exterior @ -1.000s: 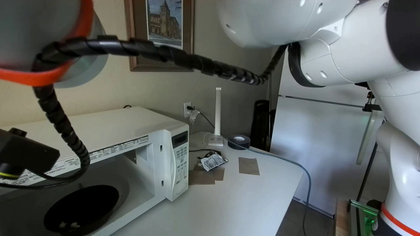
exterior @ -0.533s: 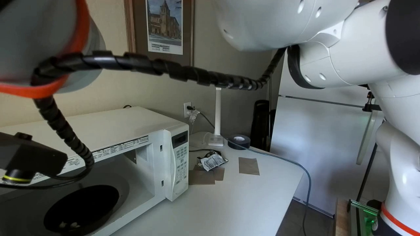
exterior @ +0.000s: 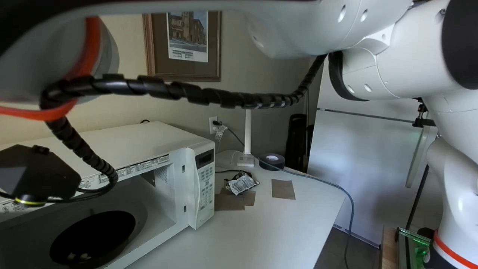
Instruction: Pick up the black bowl and put it in the microwave, close the microwave door fully
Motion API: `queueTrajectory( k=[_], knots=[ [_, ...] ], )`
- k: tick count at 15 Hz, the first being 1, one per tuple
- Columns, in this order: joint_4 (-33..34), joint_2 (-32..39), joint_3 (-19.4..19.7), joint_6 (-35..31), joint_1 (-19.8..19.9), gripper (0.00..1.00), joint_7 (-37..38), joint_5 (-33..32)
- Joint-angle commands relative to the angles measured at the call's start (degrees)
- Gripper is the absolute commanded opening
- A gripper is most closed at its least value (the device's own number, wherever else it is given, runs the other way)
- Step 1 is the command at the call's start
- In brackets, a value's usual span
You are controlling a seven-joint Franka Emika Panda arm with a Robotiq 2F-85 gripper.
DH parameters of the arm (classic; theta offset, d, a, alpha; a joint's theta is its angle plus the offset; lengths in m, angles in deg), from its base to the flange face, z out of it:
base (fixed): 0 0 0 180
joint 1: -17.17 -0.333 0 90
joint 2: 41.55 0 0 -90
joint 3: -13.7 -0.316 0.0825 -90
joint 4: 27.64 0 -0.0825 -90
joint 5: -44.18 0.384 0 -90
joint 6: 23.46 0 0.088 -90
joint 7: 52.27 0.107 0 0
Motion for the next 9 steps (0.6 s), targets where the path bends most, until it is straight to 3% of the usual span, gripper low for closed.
queueTrajectory(
  k=[1, 5, 6, 9],
  knots=[
    [1.86, 0.59, 2.34, 2.67, -2.29, 1.00, 7.56, -1.76],
    [3.15, 0.61, 3.22, 8.01, -3.16, 1.00, 13.43, -0.89],
    [-8.73, -5.25, 3.47, 3.64, 2.08, 1.00, 10.04, 0.64],
    [-12.72, -8.16, 5.07, 4.83, 3.64, 1.00, 9.78, -0.54]
  ],
)
